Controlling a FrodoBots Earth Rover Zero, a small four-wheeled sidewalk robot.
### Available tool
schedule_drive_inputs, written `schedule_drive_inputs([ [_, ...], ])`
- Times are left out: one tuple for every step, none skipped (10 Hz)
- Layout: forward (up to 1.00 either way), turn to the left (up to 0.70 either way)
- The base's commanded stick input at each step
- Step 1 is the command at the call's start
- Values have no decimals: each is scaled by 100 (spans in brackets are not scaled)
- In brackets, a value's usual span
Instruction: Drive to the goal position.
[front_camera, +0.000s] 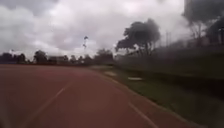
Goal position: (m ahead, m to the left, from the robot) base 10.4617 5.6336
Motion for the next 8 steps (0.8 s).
schedule_drive_inputs([
  [85, 1],
  [85, 1],
  [85, 1],
  [85, 1],
  [85, 1],
  [85, 1],
  [85, 1],
  [85, 5],
])
